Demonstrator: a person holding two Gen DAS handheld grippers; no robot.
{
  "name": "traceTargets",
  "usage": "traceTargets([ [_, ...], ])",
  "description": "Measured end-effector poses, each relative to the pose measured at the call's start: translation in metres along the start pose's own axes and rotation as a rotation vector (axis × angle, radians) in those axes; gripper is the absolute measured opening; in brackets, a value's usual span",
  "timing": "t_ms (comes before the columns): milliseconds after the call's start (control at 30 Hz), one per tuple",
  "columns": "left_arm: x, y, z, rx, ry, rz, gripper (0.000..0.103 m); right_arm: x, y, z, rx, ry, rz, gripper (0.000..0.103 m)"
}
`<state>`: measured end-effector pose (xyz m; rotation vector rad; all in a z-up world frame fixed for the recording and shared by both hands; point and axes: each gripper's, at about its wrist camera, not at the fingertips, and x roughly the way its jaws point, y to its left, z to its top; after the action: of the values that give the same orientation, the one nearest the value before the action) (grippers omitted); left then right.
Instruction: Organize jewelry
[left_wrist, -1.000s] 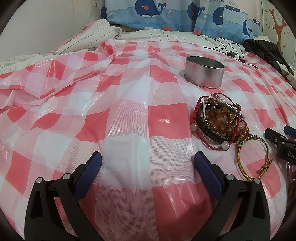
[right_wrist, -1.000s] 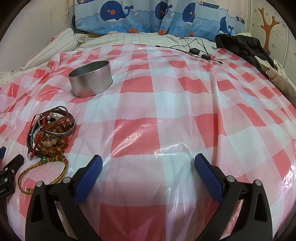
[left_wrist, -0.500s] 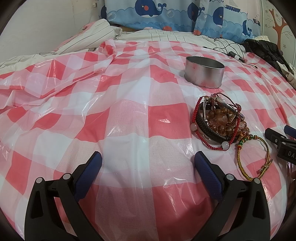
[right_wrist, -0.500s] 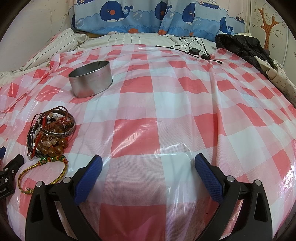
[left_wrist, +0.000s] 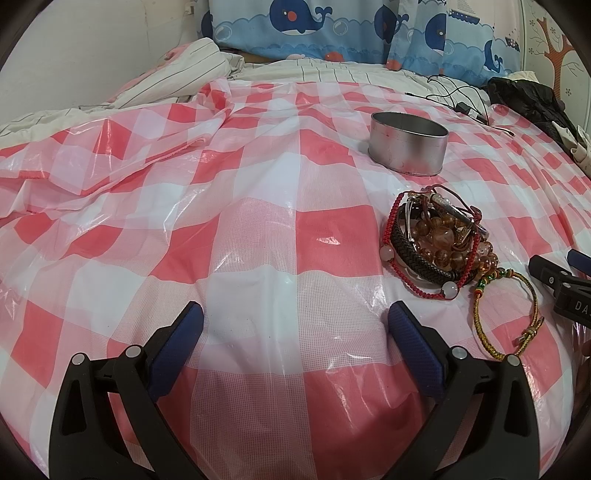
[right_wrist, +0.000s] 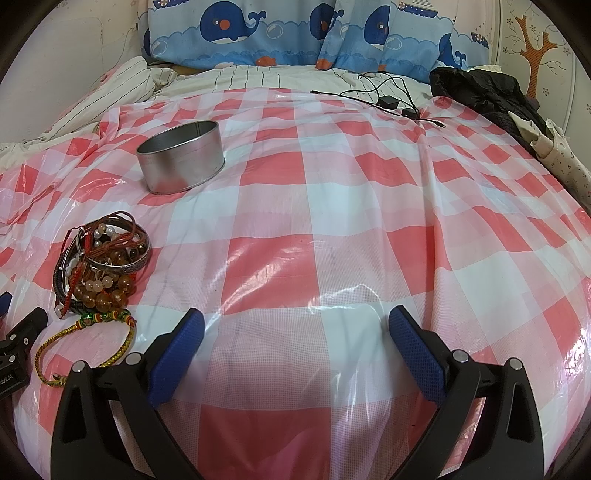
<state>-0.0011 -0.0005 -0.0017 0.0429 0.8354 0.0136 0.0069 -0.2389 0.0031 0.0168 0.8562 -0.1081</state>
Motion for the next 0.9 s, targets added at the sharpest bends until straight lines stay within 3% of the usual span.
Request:
traceTargets([
  [467, 0.0001, 0.0001, 0.0, 0.0, 0.0, 0.0, 0.096, 0.0001, -0.0003, -0.0001, 0.0, 0.004, -0.001, 0.096],
  [633, 0.0001, -0.0005, 0.0007, -0.005, 0.006, -0.003, 0.096, 0.0088, 0.0005, 0.0049, -0.01, 0.062, -0.008, 0.096],
  [833, -0.0003, -0.0005, 0.0046, -0.004, 0.02, 0.003, 0.096, 0.008, -0.0024, 0.0047, -0.006, 0.069, 0.011, 0.096],
  [900, -0.0023, 0.0014, 0.0075, 0.002, 0.037, -0.005, 0.096, 0.0036, -0.0053, 0.004, -0.012, 0.069, 0.052, 0.096],
])
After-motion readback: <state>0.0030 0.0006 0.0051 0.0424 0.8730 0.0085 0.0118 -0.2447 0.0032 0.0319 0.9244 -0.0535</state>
